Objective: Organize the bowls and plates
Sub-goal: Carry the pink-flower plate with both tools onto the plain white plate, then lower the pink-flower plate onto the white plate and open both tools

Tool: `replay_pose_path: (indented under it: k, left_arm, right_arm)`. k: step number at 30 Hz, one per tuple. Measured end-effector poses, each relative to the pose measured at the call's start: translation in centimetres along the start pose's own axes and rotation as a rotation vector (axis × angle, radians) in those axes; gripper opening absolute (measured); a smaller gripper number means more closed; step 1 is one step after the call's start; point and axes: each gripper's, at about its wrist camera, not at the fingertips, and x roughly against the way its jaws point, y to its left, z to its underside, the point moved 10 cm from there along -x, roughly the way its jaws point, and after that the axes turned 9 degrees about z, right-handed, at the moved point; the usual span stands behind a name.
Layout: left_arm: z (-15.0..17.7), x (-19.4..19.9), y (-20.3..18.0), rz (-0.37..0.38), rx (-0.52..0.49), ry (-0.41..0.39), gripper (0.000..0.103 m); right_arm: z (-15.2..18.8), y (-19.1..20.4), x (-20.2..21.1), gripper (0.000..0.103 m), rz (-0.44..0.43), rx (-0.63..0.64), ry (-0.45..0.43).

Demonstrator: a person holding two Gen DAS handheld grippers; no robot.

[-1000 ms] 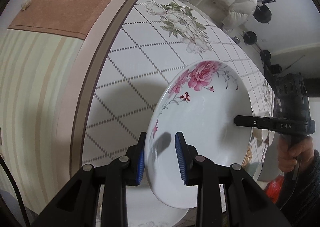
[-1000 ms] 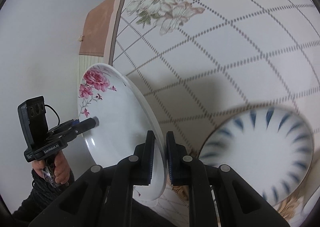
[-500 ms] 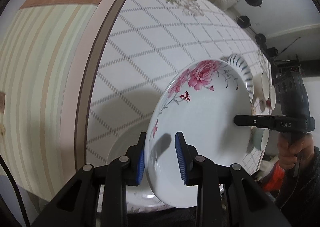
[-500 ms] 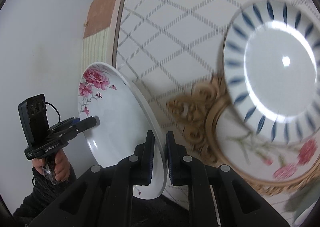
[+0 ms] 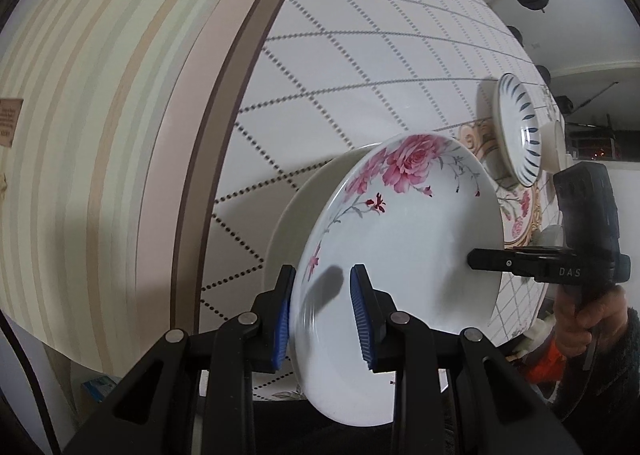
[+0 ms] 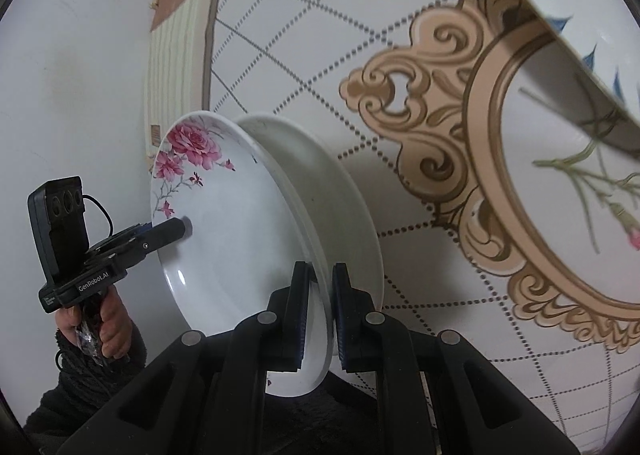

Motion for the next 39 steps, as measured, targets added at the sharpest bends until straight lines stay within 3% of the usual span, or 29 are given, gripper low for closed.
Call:
replay_pose_path:
  k: [11,39]
  left_arm:
    - [0.6,-1.5,1.3,-0.056,-0.022,0.030,0.025]
    - [0.9,-3.2,0.3,-0.165,-0.045,0.067,0.025]
  right_arm:
    - [-0.4,-0.8,-1.0,0.014,0.051,-0.002,0.005]
    - [-0.7,-1.2,-0.3,0.016,0.173,-0.018,-0.039]
